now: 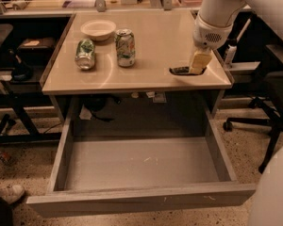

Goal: Place rxbar chocolate into top drawer

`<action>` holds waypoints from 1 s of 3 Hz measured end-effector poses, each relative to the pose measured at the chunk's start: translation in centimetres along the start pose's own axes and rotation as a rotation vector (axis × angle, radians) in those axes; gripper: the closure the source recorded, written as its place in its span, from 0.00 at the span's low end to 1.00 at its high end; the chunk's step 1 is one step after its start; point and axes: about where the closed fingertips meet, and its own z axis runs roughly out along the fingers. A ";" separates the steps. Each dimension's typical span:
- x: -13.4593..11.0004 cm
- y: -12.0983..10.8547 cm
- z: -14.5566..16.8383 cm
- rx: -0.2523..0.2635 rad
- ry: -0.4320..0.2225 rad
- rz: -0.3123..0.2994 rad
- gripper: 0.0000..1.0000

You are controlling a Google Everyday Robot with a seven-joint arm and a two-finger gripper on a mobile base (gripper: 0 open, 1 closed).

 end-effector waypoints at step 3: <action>-1.0 5.9 -1.6 -0.043 0.013 0.020 1.00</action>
Offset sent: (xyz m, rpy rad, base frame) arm -0.0611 0.0093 0.0223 -0.0254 0.0302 -0.0013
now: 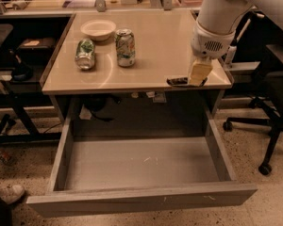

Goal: Place rxbar chocolate into top drawer

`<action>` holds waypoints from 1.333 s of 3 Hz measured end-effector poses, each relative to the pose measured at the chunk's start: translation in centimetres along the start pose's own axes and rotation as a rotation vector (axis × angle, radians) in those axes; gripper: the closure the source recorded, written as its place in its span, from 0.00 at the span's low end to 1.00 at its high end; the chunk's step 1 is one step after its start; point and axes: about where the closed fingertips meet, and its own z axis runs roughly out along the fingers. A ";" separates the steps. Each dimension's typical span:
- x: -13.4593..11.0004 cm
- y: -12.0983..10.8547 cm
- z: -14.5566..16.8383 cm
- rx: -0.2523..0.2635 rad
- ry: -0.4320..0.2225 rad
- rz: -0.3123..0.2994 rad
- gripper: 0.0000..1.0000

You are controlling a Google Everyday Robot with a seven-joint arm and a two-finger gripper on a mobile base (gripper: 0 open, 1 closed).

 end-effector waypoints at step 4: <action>-1.9 6.2 5.2 -0.147 -0.115 0.060 1.00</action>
Offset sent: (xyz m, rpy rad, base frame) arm -0.0256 0.0117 -0.0231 0.0574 0.0651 -0.0142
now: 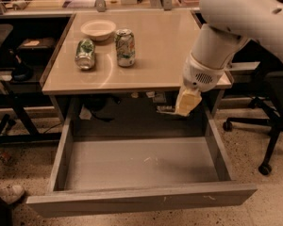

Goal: Place rxbar chocolate into top drawer

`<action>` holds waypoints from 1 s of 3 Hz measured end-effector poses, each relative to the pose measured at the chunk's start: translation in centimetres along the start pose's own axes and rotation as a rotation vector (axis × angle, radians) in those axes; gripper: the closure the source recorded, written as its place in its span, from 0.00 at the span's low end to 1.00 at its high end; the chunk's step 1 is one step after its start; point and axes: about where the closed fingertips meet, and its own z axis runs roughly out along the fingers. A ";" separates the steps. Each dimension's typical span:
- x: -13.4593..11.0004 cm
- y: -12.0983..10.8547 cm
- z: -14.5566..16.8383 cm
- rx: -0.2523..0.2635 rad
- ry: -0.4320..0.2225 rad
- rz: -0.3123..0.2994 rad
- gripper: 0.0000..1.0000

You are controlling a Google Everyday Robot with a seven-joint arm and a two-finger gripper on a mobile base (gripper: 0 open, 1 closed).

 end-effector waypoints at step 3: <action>-0.2 1.4 7.4 -0.085 -0.048 0.048 1.00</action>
Offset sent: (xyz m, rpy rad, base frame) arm -0.0132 0.0320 -0.1096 0.0940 0.1388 -0.0401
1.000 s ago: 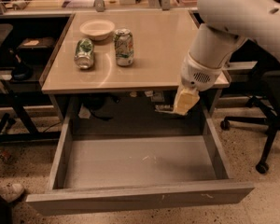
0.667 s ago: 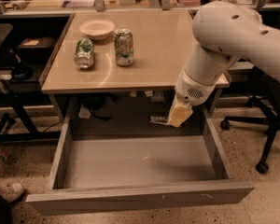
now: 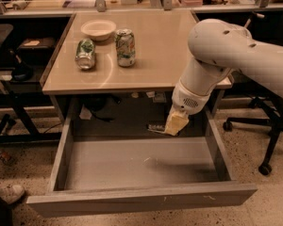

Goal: Place rxbar chocolate into top drawer

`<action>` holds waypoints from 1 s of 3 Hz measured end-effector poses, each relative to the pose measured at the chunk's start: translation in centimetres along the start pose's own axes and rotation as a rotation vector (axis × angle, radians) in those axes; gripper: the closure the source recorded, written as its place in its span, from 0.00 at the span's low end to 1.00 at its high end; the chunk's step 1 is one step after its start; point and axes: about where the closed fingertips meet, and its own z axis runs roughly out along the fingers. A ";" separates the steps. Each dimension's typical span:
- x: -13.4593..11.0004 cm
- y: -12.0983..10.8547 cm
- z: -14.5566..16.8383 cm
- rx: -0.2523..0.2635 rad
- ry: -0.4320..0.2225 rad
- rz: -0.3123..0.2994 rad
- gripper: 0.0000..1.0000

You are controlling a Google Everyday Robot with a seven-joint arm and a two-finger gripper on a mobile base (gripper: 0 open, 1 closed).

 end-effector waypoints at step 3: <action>-2.7 -1.2 7.3 -0.067 -0.082 0.012 1.00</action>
Offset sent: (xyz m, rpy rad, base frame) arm 0.0144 0.0480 -0.0728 0.1142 0.0430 -0.0090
